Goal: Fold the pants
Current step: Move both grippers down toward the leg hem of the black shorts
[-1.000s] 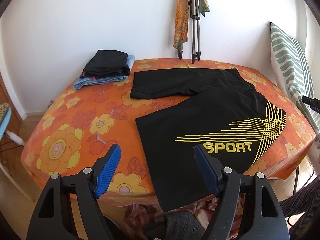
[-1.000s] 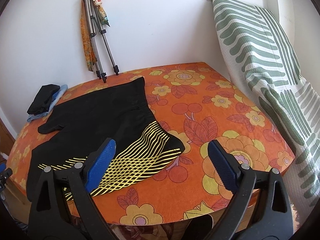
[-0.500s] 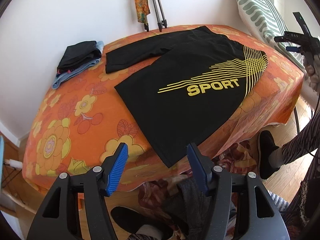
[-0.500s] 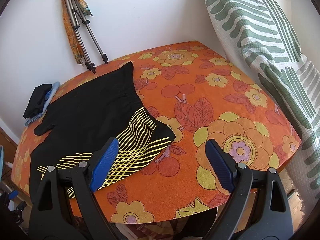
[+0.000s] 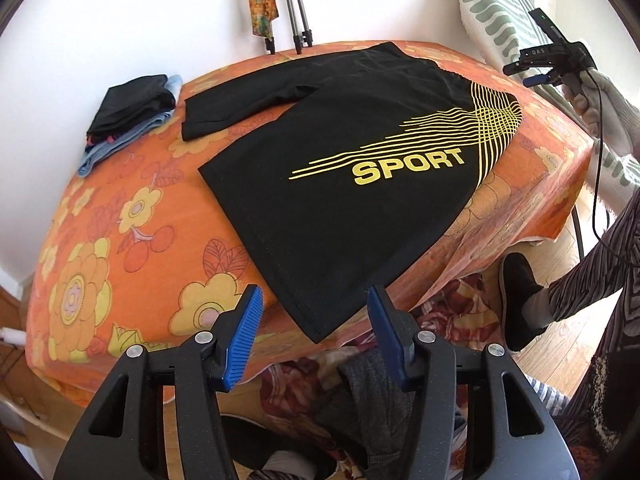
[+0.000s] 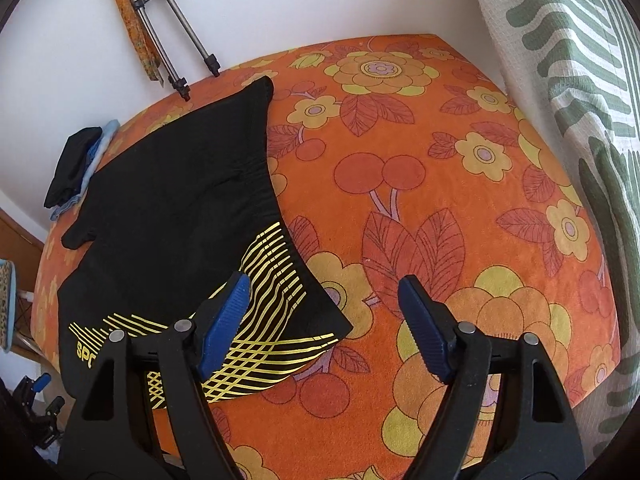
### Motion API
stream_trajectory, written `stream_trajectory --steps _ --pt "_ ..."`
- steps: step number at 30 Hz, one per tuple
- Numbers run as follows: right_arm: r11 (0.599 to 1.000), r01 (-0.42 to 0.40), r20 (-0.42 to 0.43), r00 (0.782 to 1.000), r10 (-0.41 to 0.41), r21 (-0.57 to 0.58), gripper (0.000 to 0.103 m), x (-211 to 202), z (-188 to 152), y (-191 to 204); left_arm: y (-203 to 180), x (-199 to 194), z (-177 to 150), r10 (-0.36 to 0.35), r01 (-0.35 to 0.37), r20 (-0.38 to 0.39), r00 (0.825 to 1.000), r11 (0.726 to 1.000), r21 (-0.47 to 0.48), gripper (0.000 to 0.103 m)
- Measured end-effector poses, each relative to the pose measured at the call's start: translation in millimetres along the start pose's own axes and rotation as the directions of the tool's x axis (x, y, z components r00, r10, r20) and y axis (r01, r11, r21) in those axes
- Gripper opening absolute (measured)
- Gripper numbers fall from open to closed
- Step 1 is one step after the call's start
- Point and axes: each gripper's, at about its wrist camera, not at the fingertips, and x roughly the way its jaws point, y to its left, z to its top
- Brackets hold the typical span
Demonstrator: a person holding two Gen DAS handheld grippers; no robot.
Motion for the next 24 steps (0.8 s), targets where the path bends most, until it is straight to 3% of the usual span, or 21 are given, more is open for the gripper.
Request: stream_trajectory --steps 4,13,15,16,19,22,24 --pt "0.998 0.043 -0.059 0.997 -0.047 -0.052 0.072 24.6 4.1 1.8 -10.1 3.0 -2.0 -0.002 0.003 -0.008 1.0 0.999 0.047 0.054" --pt "0.999 -0.005 -0.101 0.995 0.001 -0.044 0.066 34.4 0.6 -4.6 -18.5 11.4 -5.2 0.034 -0.03 -0.027 0.999 0.99 0.139 0.054" --pt "0.999 -0.021 -0.107 0.994 0.016 -0.046 0.06 33.9 -1.7 -4.3 -18.3 13.2 -4.9 0.052 -0.047 -0.029 0.998 0.987 0.156 0.054" --pt "0.998 -0.031 -0.113 0.993 0.025 -0.049 0.052 34.3 -2.3 -3.8 -18.4 14.0 -4.8 0.058 -0.052 -0.028 0.998 0.985 0.166 0.054" --pt "0.998 -0.047 -0.122 0.992 0.041 -0.046 0.045 34.1 -3.5 -2.3 -18.2 15.8 -4.2 0.073 -0.066 -0.031 0.997 0.979 0.194 0.053" --pt "0.996 -0.068 -0.122 0.991 0.062 -0.049 0.037 32.4 -3.8 0.2 -16.5 20.8 -4.9 0.085 -0.073 -0.047 0.995 0.973 0.218 0.043" --pt "0.996 -0.062 -0.121 0.991 0.055 -0.057 0.037 32.2 -4.2 2.1 -14.0 23.8 -4.6 0.084 -0.07 -0.06 0.995 0.974 0.214 0.037"
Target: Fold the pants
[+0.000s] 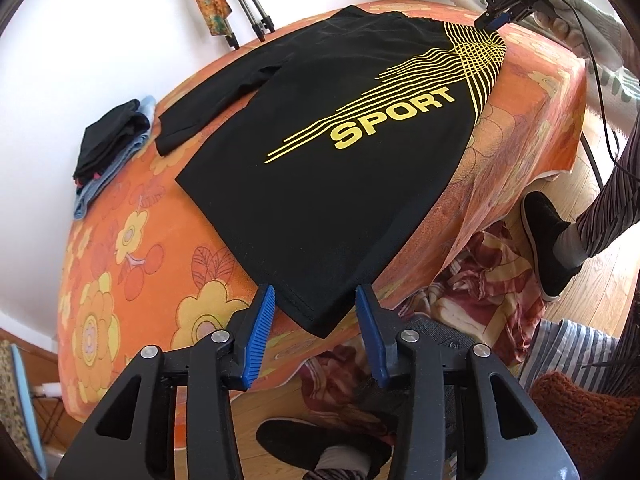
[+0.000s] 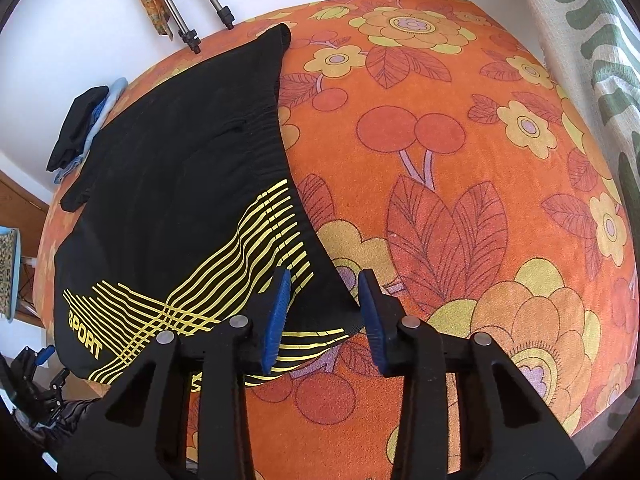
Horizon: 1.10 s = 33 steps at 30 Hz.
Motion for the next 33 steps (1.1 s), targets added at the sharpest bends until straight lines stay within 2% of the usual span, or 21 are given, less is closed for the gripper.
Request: stream_trajectory --steps 3,5,6,10,13,16,22,24,25,26,27,28,29,30,31,33 --pt "1.0 0.004 -0.001 1.0 -0.004 -0.006 0.037 -0.1 -0.6 1.0 2.5 -0.3 1.0 -0.01 0.01 0.003 1.0 1.0 -0.007 0.028" --pt "1.0 0.002 0.0 1.0 -0.002 -0.007 0.037 -0.4 -0.7 0.9 2.4 -1.5 3.0 -0.012 0.012 0.01 1.0 1.0 -0.004 0.012" --pt "1.0 0.001 0.0 1.0 -0.001 -0.006 0.037 -0.5 -0.8 0.5 1.9 -1.5 3.6 -0.017 0.017 0.011 1.0 1.0 -0.002 0.009" --pt "1.0 0.0 0.001 1.0 0.0 -0.01 0.034 -0.7 -1.4 1.0 -1.6 -1.5 3.2 -0.034 0.034 0.008 0.999 0.999 0.002 0.008" --pt "1.0 0.007 0.009 1.0 -0.007 -0.007 0.017 -2.9 -1.2 -0.6 0.4 -3.5 1.3 -0.034 0.035 0.011 0.999 0.999 -0.017 0.008" --pt "1.0 -0.009 0.015 1.0 0.009 0.009 0.012 -5.9 -0.5 -3.8 3.2 -6.0 1.1 -0.034 0.035 0.018 0.999 0.999 -0.034 0.008" --pt "0.999 -0.04 0.02 0.999 0.04 -0.008 0.012 -9.6 -1.8 -2.6 8.4 -9.4 2.4 -0.036 0.038 0.033 0.999 0.997 -0.064 0.009" --pt "0.999 -0.036 0.013 0.999 0.036 -0.02 0.023 -7.0 -1.7 -0.9 8.7 -10.7 2.1 -0.037 0.039 0.038 0.999 0.997 -0.064 0.009" --pt "0.999 -0.036 0.009 0.999 0.036 -0.024 0.041 -5.6 -2.0 0.3 8.1 -10.8 2.0 -0.036 0.039 0.038 0.999 0.997 -0.063 0.011" --pt "0.999 -0.041 0.009 0.999 0.041 -0.03 0.055 -5.1 -2.6 1.9 7.5 -10.3 1.8 -0.042 0.044 0.035 0.999 0.997 -0.06 0.017" --pt "0.998 -0.04 0.012 0.999 0.041 -0.041 0.056 -5.0 -3.1 4.6 6.7 -10.2 1.7 -0.042 0.044 0.034 0.999 0.997 -0.057 0.023" --pt "0.998 -0.031 0.014 0.999 0.032 -0.058 0.056 -5.1 -3.8 7.9 5.6 -10.3 1.7 -0.038 0.04 0.035 0.999 0.998 -0.054 0.036" --pt "0.997 -0.013 0.015 1.0 0.014 -0.078 0.046 -5.3 -4.5 11.7 4.2 -10.7 1.4 -0.036 0.038 0.039 0.999 0.998 -0.05 0.045" --pt "0.995 0.011 0.019 1.0 -0.009 -0.096 0.035 -5.6 -5.4 15.0 2.8 -11.2 1.5 -0.038 0.04 0.043 0.998 0.998 -0.043 0.046" --pt "0.993 0.038 0.021 0.999 -0.036 -0.11 0.015 -5.8 -6.6 17.1 1.2 -11.5 1.9 -0.038 0.039 0.045 0.998 0.999 -0.034 0.047" --pt "0.99 0.063 0.031 0.998 -0.059 -0.123 0.012 -7.4 -8.3 16.9 -3.6 -12.1 2.7 -0.032 0.033 0.049 0.998 0.999 -0.012 0.052"
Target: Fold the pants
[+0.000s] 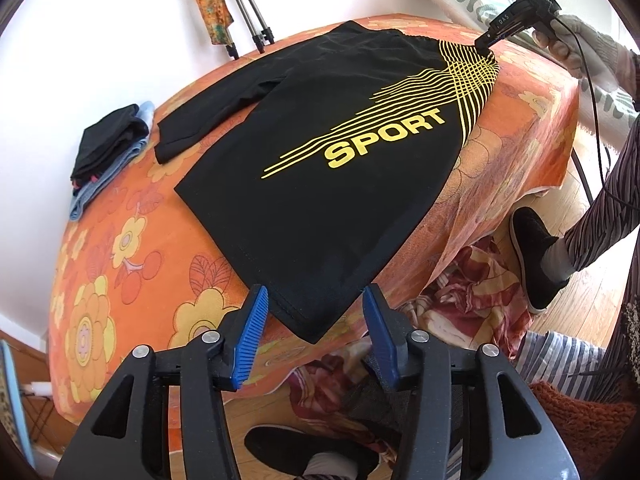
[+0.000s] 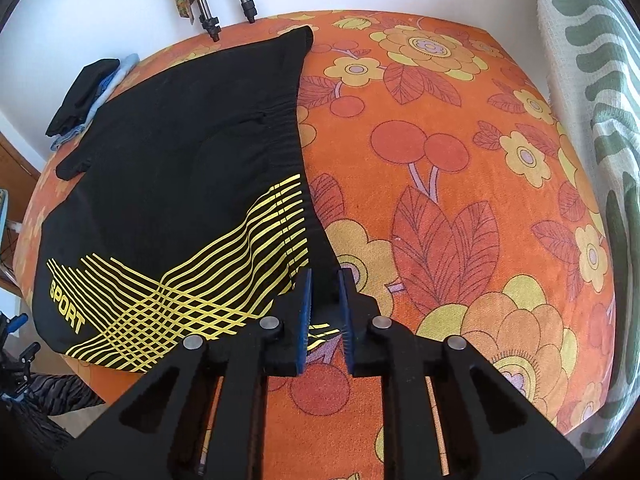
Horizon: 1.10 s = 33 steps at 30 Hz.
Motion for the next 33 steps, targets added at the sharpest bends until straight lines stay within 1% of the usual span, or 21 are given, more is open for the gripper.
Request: stream_trajectory --steps 1,4,5,10,12,13,14,15,17,18,19,21,22,24,25,26,27,28,29,31,33 --pt "1.0 -0.001 0.001 1.0 0.001 -0.001 0.009 -1.3 -1.1 -1.1 -2.8 0.7 0.2 0.002 -0.002 0.0 1.0 1.0 0.014 0.055" --pt "1.0 0.024 0.019 1.0 -0.024 0.012 0.005 -8.7 -5.2 -7.8 -13.2 2.9 0.7 0.015 -0.015 -0.002 1.0 0.997 0.071 0.057" --pt "1.0 0.017 0.024 1.0 -0.018 0.025 0.002 -12.1 -6.9 -11.6 -16.4 3.6 1.1 0.019 -0.018 -0.001 1.0 0.996 0.089 0.057" --pt "0.995 0.041 0.039 0.998 -0.045 0.087 0.002 -23.3 -15.2 -33.8 -25.5 11.3 1.5 0.059 -0.057 -0.008 0.998 0.984 0.168 0.057" --pt "0.994 0.014 0.037 0.999 -0.018 0.112 0.002 -23.4 -16.9 -41.4 -23.9 13.2 0.6 0.062 -0.059 -0.017 0.998 0.984 0.169 0.057" --pt "0.993 -0.031 0.034 0.999 0.027 0.113 0.002 -22.9 -17.0 -42.2 -22.3 14.0 0.9 0.068 -0.064 -0.019 0.997 0.984 0.164 0.057" --pt "0.992 -0.06 0.035 0.998 0.057 0.113 0.006 -22.5 -17.2 -41.4 -20.8 14.6 1.7 0.074 -0.07 -0.02 0.997 0.985 0.159 0.057" --pt "0.992 -0.062 0.034 0.998 0.058 0.108 0.011 -22.0 -17.5 -38.9 -19.4 15.0 2.4 0.081 -0.077 -0.019 0.997 0.985 0.154 0.057" --pt "0.996 -0.046 0.029 0.999 0.044 0.077 0.052 -20.0 -15.6 -31.2 -17.6 15.8 3.6 0.084 -0.08 -0.021 0.996 0.987 0.143 0.057" --pt "0.997 -0.04 0.037 0.999 0.037 0.062 0.057 -19.4 -14.7 -26.7 -17.2 16.1 4.1 0.079 -0.075 -0.023 0.997 0.987 0.139 0.057" --pt "0.998 -0.036 0.04 0.999 0.034 0.048 0.058 -18.2 -13.0 -23.4 -17.6 16.3 4.3 0.078 -0.074 -0.023 0.997 0.987 0.139 0.056" --pt "0.999 -0.032 0.03 0.999 0.031 0.033 0.058 -13.0 -10.0 -19.6 -19.0 17.1 3.7 0.08 -0.076 -0.022 0.997 0.986 0.149 0.053" --pt "0.999 -0.021 0.024 1.0 0.02 0.03 0.058 -9.5 -8.8 -18.7 -20.8 17.9 3.4 0.081 -0.077 -0.024 0.996 0.985 0.154 0.046" --pt "1.0 -0.005 0.004 1.0 0.005 0.027 0.058 -1.2 -7.9 -17.6 -22.2 17.5 3.1 0.101 -0.097 -0.013 0.995 0.981 0.167 0.038" --pt "1.0 -0.007 -0.007 1.0 0.007 0.026 0.047 2.7 -8.4 -16.7 -21.9 17.0 3.6 0.113 -0.11 -0.008 0.994 0.979 0.169 0.029" --pt "1.0 -0.017 -0.017 1.0 0.017 0.022 0.028 5.8 -9.4 -15.1 -20.1 16.1 4.4 0.121 -0.119 -0.002 0.993 0.979 0.165 0.019" --pt "1.0 -0.021 -0.027 0.999 0.022 0.017 0.027 7.8 -10.7 -12.9 -16.6 15.0 5.7 0.117 -0.116 -0.001 0.993 0.982 0.148 0.014" --pt "1.0 -0.004 -0.016 1.0 0.004 0.007 0.025 7.2 -12.1 -10.1 -12.2 13.8 7.3 0.104 -0.103 -0.002 0.995 0.987 0.123 0.009" --pt "1.0 0.007 -0.007 1.0 -0.007 -0.008 0.023 5.5 -13.0 -7.0 -8.4 12.3 8.4 0.09 -0.089 -0.002 0.996 0.991 0.1 0.006" --pt "1.0 0.017 0.017 1.0 -0.016 -0.018 0.022 -1.1 -14.1 -3.6 -5.7 9.0 9.8 0.102 -0.103 0.014 0.995 0.991 0.085 0.005" --pt "1.0 0.002 0.04 0.999 -0.002 -0.001 0.021 -9.5 -13.6 -5.3 -3.2 3.9 12.1 0.109 -0.111 0.033 0.994 0.991 0.07 0.004"
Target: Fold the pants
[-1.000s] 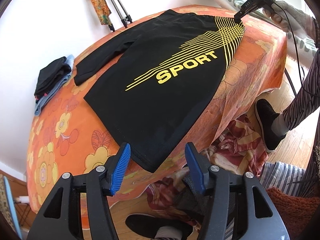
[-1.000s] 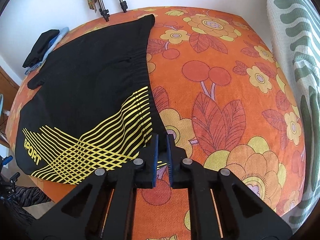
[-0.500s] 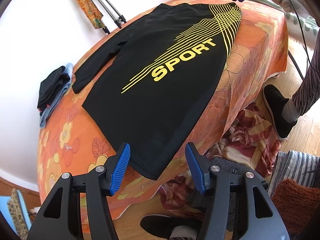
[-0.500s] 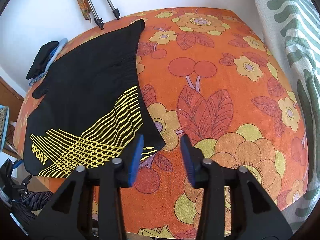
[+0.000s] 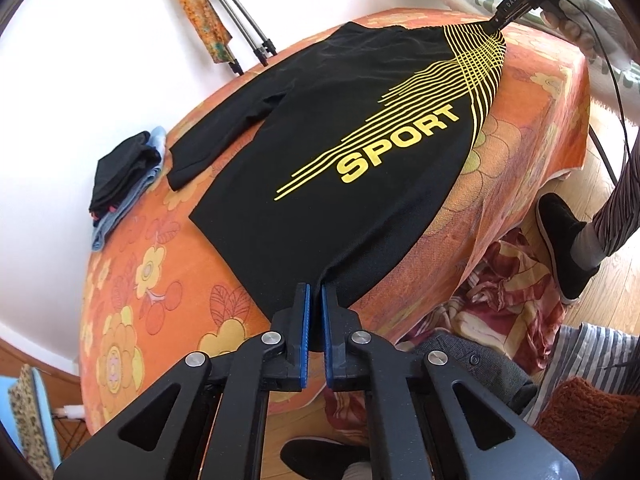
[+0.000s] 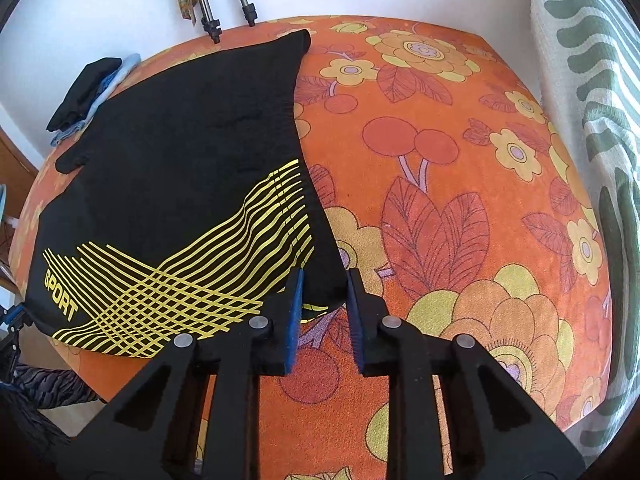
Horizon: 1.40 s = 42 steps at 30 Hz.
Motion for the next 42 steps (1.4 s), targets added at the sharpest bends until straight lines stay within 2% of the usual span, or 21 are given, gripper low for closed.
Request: stream_trajectory --steps 7,15,17,20,24,26,27,29,30,31,35,39,42 --pt "0.993 -0.083 0.1 0.992 0.075 0.084 0.019 -34.8 6.1 -7.5 21.9 -15.2 16.1 0.017 -0.01 0.068 0.998 0.995 -0.095 0.003" --pt "0.983 -0.139 0.198 0.973 0.114 0.116 0.018 -64.1 32.4 0.7 76.3 -28.5 53.9 0.1 -0.068 0.159 0.982 0.979 -0.19 0.002" --pt "0.983 -0.149 0.198 0.972 0.126 0.108 0.018 -64.9 42.6 5.0 90.1 -25.7 62.6 0.077 -0.042 0.165 0.983 0.977 -0.207 0.002" --pt "0.992 -0.103 0.188 0.978 0.089 0.066 0.018 -60.0 51.3 15.0 95.0 -22.2 63.0 0.043 -0.004 0.166 0.985 0.974 -0.227 0.002" --pt "0.995 -0.081 0.161 0.984 0.073 0.049 0.018 -49.8 47.9 16.6 70.0 -16.7 47.7 -0.018 0.036 0.119 0.993 0.987 -0.157 0.002" --pt "0.996 -0.069 0.142 0.988 0.061 0.053 0.018 -43.8 44.0 13.2 58.0 -13.2 36.6 -0.069 0.08 0.081 0.994 0.987 -0.138 0.004" --pt "0.996 -0.069 0.132 0.989 0.06 0.062 0.018 -41.0 42.3 10.5 53.0 -12.4 30.9 -0.096 0.104 0.06 0.994 0.986 -0.132 0.008" --pt "0.994 -0.072 0.117 0.991 0.062 0.083 0.018 -36.5 40.2 5.0 39.7 -12.0 20.1 -0.138 0.14 0.034 0.99 0.985 -0.103 0.032" --pt "0.993 -0.072 0.112 0.992 0.062 0.09 0.018 -34.7 39.7 3.4 31.8 -12.9 15.4 -0.142 0.144 0.024 0.99 0.987 -0.074 0.037" --pt "0.993 -0.07 0.11 0.992 0.06 0.092 0.018 -33.8 39.6 3.5 23.2 -14.5 11.5 -0.141 0.142 0.015 0.99 0.989 -0.041 0.044" --pt "0.996 -0.056 0.1 0.994 0.049 0.074 0.018 -30.1 38.9 8.4 -4.4 -15.8 1.9 -0.13 0.129 0.001 0.992 0.988 0.083 0.055" --pt "0.996 -0.045 0.089 0.995 0.039 0.074 0.018 -26.9 38.1 8.0 -27.7 -7.7 -1.4 -0.076 0.072 0.011 0.997 0.977 0.201 0.056" --pt "0.995 -0.048 0.09 0.995 0.04 0.085 0.018 -28.4 37.7 4.2 -32.3 7.3 -2.7 -0.016 0.015 0.0 1.0 0.971 0.238 0.056"
